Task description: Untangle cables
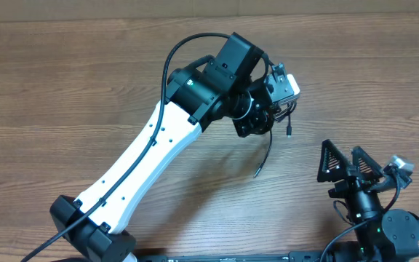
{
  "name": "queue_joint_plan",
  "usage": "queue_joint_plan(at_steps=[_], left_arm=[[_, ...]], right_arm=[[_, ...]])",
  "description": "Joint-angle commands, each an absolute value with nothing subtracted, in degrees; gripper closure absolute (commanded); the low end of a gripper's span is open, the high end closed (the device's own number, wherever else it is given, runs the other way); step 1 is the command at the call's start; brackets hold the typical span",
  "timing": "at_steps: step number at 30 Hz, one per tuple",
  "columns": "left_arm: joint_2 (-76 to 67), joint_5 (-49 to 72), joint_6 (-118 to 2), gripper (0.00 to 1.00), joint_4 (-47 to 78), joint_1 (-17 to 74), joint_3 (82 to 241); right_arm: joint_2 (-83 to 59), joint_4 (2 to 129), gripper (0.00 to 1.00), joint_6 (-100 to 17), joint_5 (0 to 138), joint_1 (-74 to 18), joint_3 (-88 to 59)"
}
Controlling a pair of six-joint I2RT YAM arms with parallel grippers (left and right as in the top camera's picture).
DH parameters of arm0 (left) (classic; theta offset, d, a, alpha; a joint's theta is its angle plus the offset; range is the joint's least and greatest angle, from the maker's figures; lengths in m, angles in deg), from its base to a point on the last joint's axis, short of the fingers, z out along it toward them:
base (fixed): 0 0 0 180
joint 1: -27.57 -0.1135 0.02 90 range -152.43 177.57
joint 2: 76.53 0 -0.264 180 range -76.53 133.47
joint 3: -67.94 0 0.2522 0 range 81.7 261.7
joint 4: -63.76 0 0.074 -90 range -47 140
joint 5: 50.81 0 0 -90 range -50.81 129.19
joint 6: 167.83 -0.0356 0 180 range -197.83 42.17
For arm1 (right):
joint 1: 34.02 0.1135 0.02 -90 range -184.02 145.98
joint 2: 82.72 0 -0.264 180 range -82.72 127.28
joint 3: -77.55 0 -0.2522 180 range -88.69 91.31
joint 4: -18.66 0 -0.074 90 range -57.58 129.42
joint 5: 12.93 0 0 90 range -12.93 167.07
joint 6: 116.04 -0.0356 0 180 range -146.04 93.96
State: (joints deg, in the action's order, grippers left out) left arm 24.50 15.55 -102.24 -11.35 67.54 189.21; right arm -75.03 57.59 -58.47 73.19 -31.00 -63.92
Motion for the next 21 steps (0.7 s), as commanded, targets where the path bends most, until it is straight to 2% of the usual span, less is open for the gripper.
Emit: queue_joint_plan(at_steps=[1,10,21], left_arm=[[23.10,10.87,-105.32,0.96,-8.88,70.12,189.86],[23.10,10.61,-109.16,0.96,-5.38,75.03,189.86],[22.56,10.11,-109.14,0.96,-3.91,75.71,189.86]], right_arm=[[-75.03,56.17,0.00,-63.93,70.11,-31.13,-63.92],[-75.01,56.32,0.00,-65.07,70.11,-31.13,-63.92],[-74.68,60.30,0.00,-65.07,75.09,-31.15,-63.92]])
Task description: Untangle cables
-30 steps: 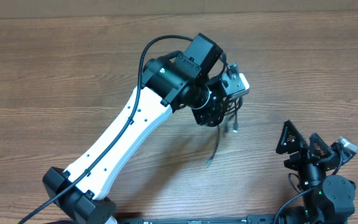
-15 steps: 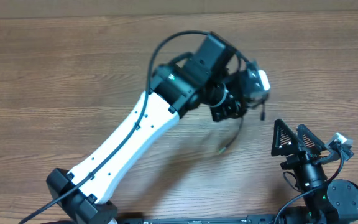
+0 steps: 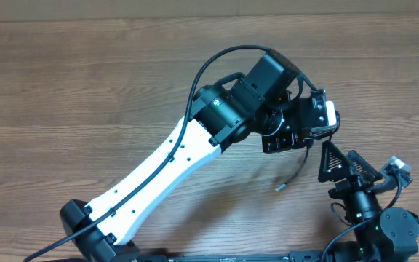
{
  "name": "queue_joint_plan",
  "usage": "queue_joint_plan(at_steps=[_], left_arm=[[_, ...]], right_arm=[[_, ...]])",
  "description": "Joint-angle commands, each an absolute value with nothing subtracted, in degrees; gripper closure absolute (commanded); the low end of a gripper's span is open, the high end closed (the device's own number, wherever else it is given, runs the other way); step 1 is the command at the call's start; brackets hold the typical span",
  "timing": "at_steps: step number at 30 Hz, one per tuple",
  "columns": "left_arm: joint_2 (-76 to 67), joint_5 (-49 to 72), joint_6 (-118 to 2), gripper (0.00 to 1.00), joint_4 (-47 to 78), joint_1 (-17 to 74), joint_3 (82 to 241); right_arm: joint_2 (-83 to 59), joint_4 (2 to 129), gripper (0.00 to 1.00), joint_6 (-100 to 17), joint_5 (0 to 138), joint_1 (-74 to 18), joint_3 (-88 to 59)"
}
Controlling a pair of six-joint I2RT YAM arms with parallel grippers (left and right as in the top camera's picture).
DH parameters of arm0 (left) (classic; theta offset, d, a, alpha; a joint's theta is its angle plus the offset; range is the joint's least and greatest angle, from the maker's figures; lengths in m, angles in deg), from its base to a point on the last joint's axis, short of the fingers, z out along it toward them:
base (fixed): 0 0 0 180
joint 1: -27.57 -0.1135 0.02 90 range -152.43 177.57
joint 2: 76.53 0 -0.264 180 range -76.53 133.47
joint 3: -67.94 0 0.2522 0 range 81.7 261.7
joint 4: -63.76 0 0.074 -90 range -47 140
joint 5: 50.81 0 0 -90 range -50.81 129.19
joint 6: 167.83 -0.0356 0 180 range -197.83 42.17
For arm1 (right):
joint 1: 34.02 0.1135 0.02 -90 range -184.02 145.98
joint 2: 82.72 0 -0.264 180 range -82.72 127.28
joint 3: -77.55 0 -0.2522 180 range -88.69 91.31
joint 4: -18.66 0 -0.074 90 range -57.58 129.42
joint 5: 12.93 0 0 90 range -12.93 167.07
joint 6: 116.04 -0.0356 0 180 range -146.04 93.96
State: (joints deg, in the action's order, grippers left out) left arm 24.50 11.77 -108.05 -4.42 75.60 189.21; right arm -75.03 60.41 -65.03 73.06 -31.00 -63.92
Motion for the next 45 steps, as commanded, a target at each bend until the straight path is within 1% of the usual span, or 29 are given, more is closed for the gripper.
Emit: queue_joint_plan(at_steps=[1,5,12,23,45], left_arm=[[22.23,9.06,-109.16,0.96,-3.94,75.73,189.86],[21.05,3.64,-109.67,0.96,-3.98,75.71,189.86],[18.25,1.47,-110.06,0.96,-5.14,75.93,189.86],[12.72,1.41,-110.56,0.96,-6.30,75.93,189.86],[2.45,3.84,-112.57,0.96,-5.88,75.91,189.86]], right_arm=[[-74.47,60.30,0.00,-65.07,75.09,-31.15,-63.92],[-72.59,60.15,0.00,-65.07,75.12,-31.15,-63.92],[-67.93,59.73,0.00,-65.07,75.79,-31.15,-63.92],[-67.19,63.01,0.00,-65.05,81.00,-31.15,-63.92],[-67.19,65.52,0.00,-65.07,83.95,-31.15,-63.92]])
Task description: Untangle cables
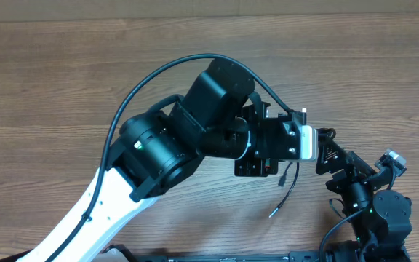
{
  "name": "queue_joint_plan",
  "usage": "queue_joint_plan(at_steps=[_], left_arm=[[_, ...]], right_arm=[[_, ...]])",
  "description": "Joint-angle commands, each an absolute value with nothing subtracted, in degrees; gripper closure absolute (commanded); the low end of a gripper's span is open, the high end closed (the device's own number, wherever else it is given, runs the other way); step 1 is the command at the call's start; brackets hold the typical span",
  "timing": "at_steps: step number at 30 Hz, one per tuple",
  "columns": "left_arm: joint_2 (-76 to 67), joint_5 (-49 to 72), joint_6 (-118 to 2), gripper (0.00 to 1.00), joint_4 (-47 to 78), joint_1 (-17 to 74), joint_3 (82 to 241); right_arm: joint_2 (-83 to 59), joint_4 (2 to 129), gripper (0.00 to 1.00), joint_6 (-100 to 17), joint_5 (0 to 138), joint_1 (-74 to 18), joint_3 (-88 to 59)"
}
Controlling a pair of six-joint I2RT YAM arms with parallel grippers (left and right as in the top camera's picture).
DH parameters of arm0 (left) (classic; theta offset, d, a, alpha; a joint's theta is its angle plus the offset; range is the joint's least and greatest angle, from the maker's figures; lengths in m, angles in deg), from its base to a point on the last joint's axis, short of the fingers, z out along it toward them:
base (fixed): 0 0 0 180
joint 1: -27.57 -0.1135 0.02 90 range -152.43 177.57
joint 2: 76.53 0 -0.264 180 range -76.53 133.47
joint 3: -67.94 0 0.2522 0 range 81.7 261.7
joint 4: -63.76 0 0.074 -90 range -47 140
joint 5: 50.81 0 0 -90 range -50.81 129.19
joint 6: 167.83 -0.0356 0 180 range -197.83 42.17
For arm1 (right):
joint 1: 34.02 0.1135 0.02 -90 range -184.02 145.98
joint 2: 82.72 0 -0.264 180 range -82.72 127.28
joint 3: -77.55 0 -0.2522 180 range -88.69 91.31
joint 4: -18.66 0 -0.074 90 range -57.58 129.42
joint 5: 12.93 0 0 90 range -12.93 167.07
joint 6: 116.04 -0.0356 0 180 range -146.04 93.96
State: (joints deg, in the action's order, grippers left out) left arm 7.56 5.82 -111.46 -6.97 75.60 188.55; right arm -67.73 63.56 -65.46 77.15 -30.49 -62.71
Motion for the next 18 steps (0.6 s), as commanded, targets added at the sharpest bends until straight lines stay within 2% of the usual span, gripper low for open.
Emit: queue_joint_plan(at_steps=[1,10,18], left_arm=[[2.36,3.86,-112.60,0.96,-5.86,75.91,189.86],[1.73,11.07,-112.53,0.96,-5.57,75.91,189.86],[1.44,29.98,-102.15,0.96,-5.49,75.93,189.86]], right_arm=[[-67.19,65.55,0.00,-65.07,83.95,-31.15,-63.92],[-67.19,65.81,0.00,-65.05,84.38,-31.15,-63.92],[-67.19,65.79,0.00,-65.05,84.56,-31.15,-63.92]])
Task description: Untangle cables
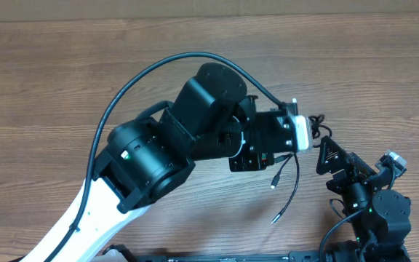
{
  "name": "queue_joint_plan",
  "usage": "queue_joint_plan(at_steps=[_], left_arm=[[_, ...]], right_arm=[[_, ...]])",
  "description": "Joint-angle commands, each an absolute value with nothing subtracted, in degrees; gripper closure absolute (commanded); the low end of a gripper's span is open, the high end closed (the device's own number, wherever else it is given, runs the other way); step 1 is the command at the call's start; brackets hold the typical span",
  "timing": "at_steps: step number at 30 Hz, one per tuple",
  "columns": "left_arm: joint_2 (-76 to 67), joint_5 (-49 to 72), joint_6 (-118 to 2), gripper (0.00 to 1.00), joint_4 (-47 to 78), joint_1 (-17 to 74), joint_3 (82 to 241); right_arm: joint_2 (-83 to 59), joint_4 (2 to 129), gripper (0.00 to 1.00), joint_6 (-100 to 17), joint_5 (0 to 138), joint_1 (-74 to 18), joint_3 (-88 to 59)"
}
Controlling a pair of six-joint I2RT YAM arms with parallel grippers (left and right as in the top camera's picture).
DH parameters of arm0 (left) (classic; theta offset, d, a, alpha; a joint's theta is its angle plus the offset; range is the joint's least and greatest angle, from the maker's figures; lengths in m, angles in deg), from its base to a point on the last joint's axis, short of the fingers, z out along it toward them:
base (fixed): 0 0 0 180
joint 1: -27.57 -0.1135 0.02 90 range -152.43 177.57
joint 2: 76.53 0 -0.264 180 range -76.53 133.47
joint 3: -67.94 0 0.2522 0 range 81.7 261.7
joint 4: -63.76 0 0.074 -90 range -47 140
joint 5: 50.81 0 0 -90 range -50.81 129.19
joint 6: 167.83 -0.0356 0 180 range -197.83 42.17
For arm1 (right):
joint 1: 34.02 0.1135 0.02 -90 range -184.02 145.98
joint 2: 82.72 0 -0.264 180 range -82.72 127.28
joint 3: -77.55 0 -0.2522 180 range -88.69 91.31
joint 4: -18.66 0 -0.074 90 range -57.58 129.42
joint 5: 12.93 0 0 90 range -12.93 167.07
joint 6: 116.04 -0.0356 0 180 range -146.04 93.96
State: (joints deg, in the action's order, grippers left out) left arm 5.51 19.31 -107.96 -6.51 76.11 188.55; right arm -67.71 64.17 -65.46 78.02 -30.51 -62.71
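Note:
My left arm is raised high and fills the middle of the overhead view. Its gripper (262,155) is shut on a bundle of thin black cables (292,178), with its fingertips mostly hidden under the wrist. Two cable ends hang free below it: a short one with a plug (274,183) and a longer one (274,217). A small cable loop (316,121) shows beside the white wrist camera. My right gripper (342,164) stands open at the front right, its triangular fingers just right of the hanging cables and not touching them.
The wooden table (64,73) spreads around both arms. The left arm's own black supply cable (144,76) arcs over its upper links. The right arm's base (384,218) sits at the front right corner.
The left gripper has shifted slightly up and back with the cables. The two ends now hang more apart, and a small loop shows near the wrist camera. The right gripper has barely moved.
The left gripper first held the cables over the table's right middle, far from the open right gripper. Then it was closer to that gripper. Later it was raised high beside the right fingers, where it still holds the dangling cables.

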Motion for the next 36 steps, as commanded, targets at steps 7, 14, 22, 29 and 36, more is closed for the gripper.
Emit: queue_joint_plan(at_steps=[7,14,22,29,36], left_arm=[[1.47,40.49,-90.52,0.96,-4.96,75.91,189.86],[1.47,51.70,-79.37,0.96,-5.01,75.93,189.86],[2.49,56.77,-69.87,0.96,-4.92,75.93,189.86],[4.59,56.75,-56.90,0.96,-2.60,75.93,189.86],[8.26,56.75,-27.59,0.96,-1.40,75.93,189.86]], right_arm=[[-67.19,64.50,0.00,-65.05,82.11,-31.13,-63.92],[-67.19,51.97,0.00,-65.03,63.99,-31.13,-63.92],[-67.19,38.92,0.00,-65.07,47.88,-31.13,-63.92],[-67.19,36.72,0.00,-65.16,45.61,-31.13,-63.92],[-67.21,34.55,0.00,-67.28,45.89,-31.13,-63.92]])
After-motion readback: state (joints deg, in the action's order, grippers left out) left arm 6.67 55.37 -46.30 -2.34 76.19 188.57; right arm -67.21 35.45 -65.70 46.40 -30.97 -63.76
